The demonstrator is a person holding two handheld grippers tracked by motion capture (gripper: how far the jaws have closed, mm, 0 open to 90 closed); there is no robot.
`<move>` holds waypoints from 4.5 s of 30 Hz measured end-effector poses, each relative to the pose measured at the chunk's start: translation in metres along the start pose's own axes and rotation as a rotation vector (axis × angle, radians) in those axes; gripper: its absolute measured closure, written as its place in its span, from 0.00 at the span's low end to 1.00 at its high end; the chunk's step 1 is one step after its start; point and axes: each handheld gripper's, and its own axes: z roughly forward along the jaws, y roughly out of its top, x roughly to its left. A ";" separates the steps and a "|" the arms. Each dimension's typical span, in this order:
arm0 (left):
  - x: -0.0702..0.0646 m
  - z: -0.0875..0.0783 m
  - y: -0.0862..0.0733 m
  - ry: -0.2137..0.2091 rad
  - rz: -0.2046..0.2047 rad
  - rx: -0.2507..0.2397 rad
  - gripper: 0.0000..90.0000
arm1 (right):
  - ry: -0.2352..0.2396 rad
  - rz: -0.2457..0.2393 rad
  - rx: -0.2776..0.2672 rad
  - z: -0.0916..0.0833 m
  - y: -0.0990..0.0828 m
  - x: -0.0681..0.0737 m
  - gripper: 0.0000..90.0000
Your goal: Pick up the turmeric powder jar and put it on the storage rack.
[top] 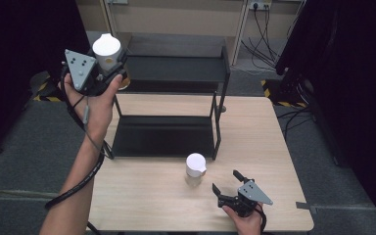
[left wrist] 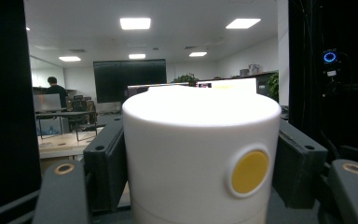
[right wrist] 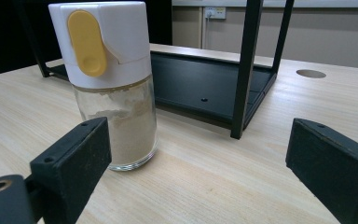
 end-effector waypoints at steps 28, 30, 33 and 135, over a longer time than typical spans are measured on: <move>0.009 0.053 0.004 0.037 0.016 0.051 0.34 | 0.002 0.004 -0.005 0.000 -0.001 -0.001 0.08; 0.011 0.057 0.002 0.030 0.007 0.049 0.34 | 0.001 0.004 -0.005 0.000 -0.001 -0.001 0.08; 0.014 0.062 -0.001 0.023 0.001 0.053 0.34 | 0.002 0.005 -0.005 0.000 -0.001 -0.001 0.08; 0.013 0.011 -0.036 -0.036 -0.064 0.039 0.14 | 0.004 -0.019 -0.004 0.000 -0.001 0.001 0.08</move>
